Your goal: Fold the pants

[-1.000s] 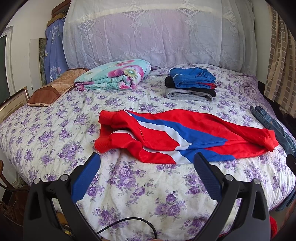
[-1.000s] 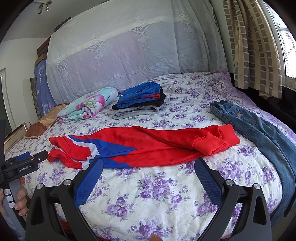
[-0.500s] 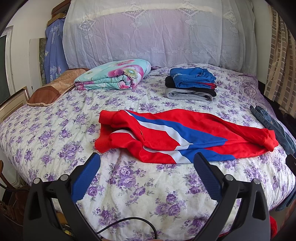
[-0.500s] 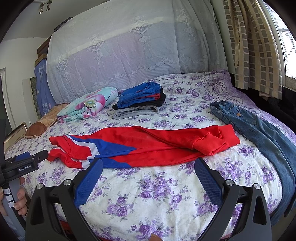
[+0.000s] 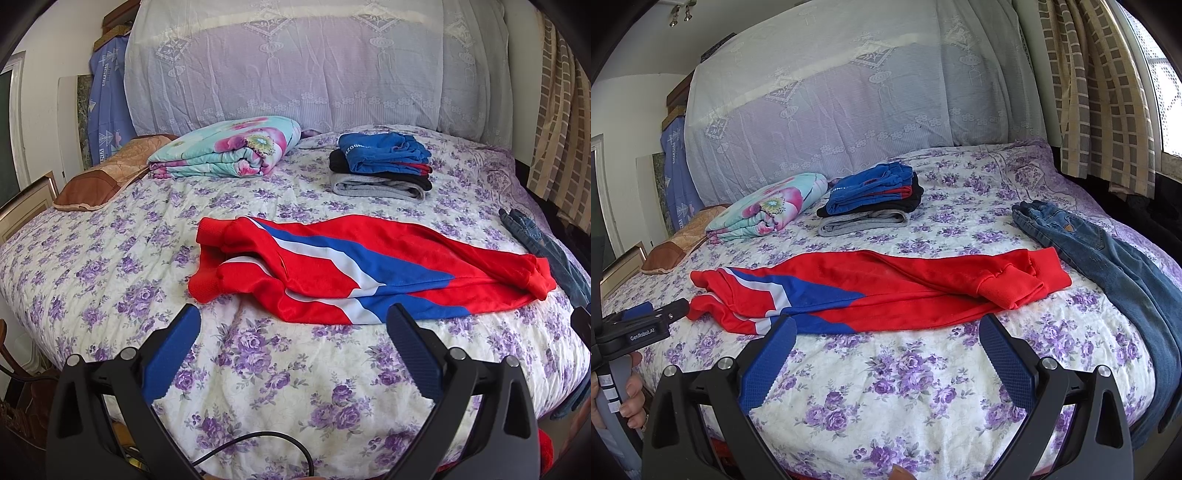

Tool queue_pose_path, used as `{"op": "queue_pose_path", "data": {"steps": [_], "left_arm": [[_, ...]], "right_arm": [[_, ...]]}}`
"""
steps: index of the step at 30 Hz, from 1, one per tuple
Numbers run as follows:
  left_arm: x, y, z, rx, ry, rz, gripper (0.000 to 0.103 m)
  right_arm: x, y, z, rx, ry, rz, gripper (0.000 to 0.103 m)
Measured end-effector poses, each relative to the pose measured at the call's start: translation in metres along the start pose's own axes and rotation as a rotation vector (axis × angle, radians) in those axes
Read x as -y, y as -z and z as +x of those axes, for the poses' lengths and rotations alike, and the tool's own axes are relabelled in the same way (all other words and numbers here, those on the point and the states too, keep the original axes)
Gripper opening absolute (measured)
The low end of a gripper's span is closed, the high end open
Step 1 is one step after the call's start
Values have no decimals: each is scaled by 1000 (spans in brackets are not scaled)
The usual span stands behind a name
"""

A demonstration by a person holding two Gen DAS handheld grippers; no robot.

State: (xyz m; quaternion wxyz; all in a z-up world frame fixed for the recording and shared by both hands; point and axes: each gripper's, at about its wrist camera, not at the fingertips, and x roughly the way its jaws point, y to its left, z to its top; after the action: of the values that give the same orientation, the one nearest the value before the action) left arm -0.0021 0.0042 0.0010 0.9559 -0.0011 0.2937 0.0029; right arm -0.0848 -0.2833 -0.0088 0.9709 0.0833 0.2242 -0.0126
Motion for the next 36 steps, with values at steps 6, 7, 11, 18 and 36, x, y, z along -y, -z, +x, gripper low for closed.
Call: {"op": "queue_pose_path", "data": {"steps": [6, 7, 11, 18, 36], "left_arm": [[-3, 8, 3, -1, 0, 0, 98], [-3, 9, 3, -1, 0, 0, 98], [-3, 9, 4, -2, -1, 1, 98], [-11, 18, 23, -43, 21, -2, 98], [-33, 51, 126, -279, -75, -40, 98]], "right_arm": [[-1, 0, 0, 0, 1, 0, 100], [-1, 0, 0, 1, 0, -1, 100], [-1, 0, 0, 1, 0, -1, 100], [5, 2, 12, -21, -70, 24, 100], [54, 47, 106, -241, 84, 161, 100]]}}
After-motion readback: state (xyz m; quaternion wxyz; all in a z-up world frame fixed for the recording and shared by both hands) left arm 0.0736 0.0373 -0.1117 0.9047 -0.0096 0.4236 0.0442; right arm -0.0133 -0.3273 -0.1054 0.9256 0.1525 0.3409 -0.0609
